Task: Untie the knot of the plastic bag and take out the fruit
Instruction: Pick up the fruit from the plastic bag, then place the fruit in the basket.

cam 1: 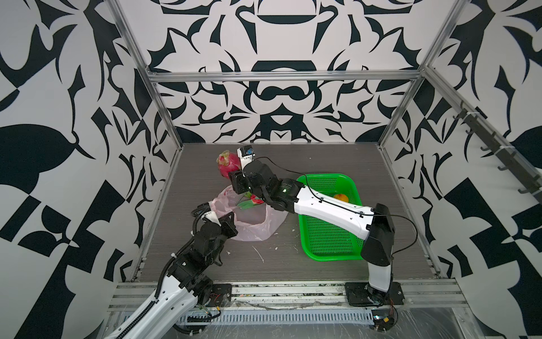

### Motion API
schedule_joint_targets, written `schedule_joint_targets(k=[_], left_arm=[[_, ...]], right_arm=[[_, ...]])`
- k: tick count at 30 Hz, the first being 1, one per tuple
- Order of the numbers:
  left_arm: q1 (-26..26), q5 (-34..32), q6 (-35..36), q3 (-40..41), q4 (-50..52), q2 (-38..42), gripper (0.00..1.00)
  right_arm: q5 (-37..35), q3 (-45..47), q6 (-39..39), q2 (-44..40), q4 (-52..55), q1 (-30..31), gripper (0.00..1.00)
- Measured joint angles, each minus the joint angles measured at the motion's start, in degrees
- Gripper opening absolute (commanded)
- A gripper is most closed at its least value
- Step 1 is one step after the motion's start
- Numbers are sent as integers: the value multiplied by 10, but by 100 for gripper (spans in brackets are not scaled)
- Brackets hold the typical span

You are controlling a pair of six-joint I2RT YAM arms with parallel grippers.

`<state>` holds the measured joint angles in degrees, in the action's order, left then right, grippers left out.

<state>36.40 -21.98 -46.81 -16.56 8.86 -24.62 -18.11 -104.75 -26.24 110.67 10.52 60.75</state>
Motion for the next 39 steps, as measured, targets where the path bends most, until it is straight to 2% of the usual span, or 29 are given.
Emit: schedule_joint_targets(k=[12,25,30,39], left_arm=[[0,4,-1,1,0,6,0],[0,3,3,-23,12,62,0],[0,4,4,-28,26,73,0],[0,4,3,-28,40,86,0]], right_arm=[[9,-5,8,-30,11,-18,23],[29,30,-42,-35,-45,0,21],[33,29,-56,-23,-60,13,21],[44,-33,-55,40,-53,24,21]])
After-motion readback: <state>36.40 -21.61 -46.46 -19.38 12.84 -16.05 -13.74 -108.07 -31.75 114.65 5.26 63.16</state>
